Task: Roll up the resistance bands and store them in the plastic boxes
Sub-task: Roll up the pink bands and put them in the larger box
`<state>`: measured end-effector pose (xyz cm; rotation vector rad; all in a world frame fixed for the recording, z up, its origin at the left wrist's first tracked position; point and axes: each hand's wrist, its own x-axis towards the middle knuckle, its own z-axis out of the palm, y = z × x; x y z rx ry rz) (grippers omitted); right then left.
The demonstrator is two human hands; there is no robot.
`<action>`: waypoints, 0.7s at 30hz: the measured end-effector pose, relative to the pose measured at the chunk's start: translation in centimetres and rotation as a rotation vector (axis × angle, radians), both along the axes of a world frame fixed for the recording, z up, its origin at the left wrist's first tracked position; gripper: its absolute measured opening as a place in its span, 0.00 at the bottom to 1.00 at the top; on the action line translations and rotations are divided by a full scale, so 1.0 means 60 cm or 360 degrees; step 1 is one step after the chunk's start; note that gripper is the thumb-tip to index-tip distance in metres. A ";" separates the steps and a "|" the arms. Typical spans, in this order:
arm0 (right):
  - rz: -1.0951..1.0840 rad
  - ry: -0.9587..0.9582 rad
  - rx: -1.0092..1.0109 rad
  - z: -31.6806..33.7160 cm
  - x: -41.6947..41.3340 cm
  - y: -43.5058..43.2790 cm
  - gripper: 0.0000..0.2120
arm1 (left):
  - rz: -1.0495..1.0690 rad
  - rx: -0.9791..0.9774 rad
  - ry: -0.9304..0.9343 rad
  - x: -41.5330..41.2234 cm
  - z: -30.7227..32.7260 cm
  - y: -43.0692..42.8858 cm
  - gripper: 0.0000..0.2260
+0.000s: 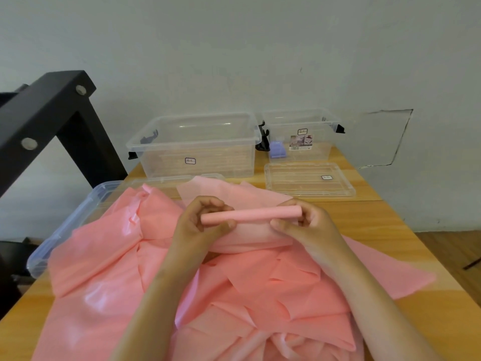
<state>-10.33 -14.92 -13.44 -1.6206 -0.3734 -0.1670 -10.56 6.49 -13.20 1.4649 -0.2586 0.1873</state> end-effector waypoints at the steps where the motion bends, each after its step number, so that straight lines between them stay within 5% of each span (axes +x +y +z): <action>1: 0.0016 0.0011 0.0020 0.001 0.000 -0.001 0.06 | 0.0024 0.0022 -0.0010 0.001 -0.001 0.000 0.14; 7: -0.0088 0.0030 0.0037 -0.002 0.002 0.000 0.07 | 0.0090 0.0067 0.0066 0.000 -0.002 0.002 0.12; 12: -0.0099 0.0016 0.0032 -0.001 0.002 -0.001 0.09 | 0.0111 0.0390 0.0171 -0.005 -0.004 0.001 0.04; 18: -0.0060 0.0113 0.0075 -0.005 0.002 0.002 0.05 | 0.0046 0.0017 0.0114 -0.002 0.001 0.001 0.14; 21: -0.0092 0.0054 0.0124 -0.001 0.001 0.003 0.06 | 0.0075 0.0094 0.0156 -0.004 0.000 0.001 0.14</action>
